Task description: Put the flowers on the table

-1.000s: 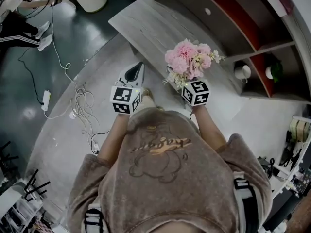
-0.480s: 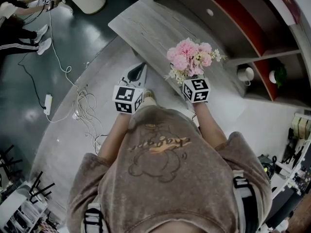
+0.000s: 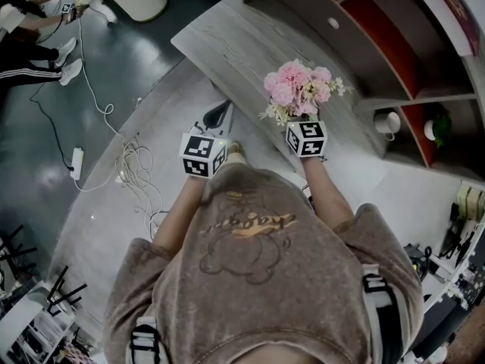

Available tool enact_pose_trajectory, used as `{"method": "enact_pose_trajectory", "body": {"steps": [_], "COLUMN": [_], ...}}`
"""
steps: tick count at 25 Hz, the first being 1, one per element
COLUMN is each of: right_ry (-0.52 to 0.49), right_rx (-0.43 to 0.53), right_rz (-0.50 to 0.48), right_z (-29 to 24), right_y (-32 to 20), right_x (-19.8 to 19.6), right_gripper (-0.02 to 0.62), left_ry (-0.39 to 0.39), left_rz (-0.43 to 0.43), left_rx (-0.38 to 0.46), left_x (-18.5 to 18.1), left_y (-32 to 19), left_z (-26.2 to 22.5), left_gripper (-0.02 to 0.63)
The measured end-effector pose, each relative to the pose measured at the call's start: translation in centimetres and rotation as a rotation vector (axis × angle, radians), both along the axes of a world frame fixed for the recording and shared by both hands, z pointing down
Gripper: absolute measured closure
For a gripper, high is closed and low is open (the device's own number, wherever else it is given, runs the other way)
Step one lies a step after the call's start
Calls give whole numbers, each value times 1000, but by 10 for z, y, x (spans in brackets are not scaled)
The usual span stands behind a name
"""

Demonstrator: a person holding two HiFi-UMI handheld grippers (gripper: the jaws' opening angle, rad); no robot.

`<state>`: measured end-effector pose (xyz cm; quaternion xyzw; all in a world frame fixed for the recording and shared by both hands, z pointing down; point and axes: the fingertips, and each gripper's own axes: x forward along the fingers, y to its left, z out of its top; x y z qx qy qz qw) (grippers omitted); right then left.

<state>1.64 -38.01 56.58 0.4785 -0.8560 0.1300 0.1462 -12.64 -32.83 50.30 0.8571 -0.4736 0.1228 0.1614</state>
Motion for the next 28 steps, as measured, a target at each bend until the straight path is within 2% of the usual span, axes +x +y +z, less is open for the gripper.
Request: {"method": "enact_pose_trajectory", "body": {"steps": [5, 28], "right_ry": [10, -3], "right_rx": [-1, 29], "right_rz": [17, 41], "right_z": [7, 7], "right_y": [-13, -8], "right_x": [5, 5], "right_gripper": [244, 236], "left_ry": [0, 7], "left_rz": [-3, 0], "left_rx": [-18, -31], "left_x": [-1, -6], "left_y": [-7, 9], "left_z": [3, 4], "left_gripper": [588, 588]}}
